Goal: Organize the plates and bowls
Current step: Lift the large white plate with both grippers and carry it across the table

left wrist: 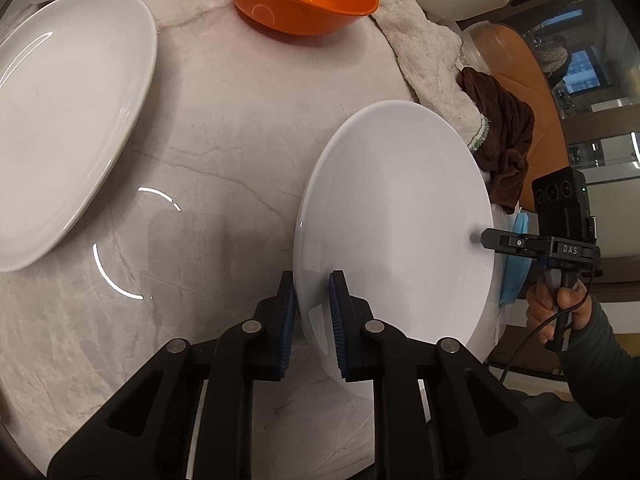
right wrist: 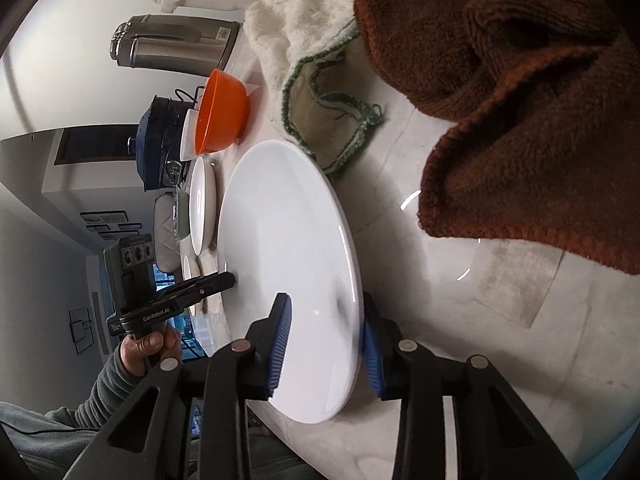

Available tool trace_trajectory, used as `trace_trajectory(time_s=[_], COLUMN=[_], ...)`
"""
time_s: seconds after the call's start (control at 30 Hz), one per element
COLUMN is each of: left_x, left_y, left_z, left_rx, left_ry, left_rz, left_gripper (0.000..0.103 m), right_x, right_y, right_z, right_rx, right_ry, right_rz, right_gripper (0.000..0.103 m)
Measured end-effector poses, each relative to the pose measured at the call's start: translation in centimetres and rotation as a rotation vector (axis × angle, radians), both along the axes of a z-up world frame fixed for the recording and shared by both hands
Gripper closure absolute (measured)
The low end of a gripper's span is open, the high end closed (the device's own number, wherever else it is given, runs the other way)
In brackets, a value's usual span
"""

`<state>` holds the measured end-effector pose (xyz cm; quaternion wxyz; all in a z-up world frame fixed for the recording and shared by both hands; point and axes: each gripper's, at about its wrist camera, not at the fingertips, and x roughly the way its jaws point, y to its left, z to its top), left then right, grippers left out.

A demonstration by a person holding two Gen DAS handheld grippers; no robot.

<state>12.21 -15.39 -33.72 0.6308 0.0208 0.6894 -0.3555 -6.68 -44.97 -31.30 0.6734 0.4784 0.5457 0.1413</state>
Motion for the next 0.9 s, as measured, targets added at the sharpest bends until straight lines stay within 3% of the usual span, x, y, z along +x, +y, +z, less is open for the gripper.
trace_trajectory(time_s=[0.1, 0.17, 0.67, 0.9], left_x=[0.1, 0.2, -0.3, -0.9], left_y=[0.3, 0.5, 0.3, 1.5], left_z=[-0.1, -0.2, -0.1, 1.1], left_rx=[-0.003, -0.012, 0.006, 0.012], left_ry=[0.015, 0.031, 0.011, -0.005], left_rz=[0.012, 0.023, 0.036, 0.090], left_gripper=[0.088, 0.089, 0.089, 0.089], right_x=[0.0, -0.2, 0.5, 1.0], right_y=[-0.1, -0.4, -0.7, 0.7], right_z=[-0.2, -0.6, -0.4, 0.4], right_rx=[-0.015, -0.007, -0.054, -0.090], right_ry=[0.025, 0.044, 0.066, 0.061], right_rz=[0.019, 0.026, 0.023, 0.059], right_gripper=[0.087, 0.091, 0.091, 0.090])
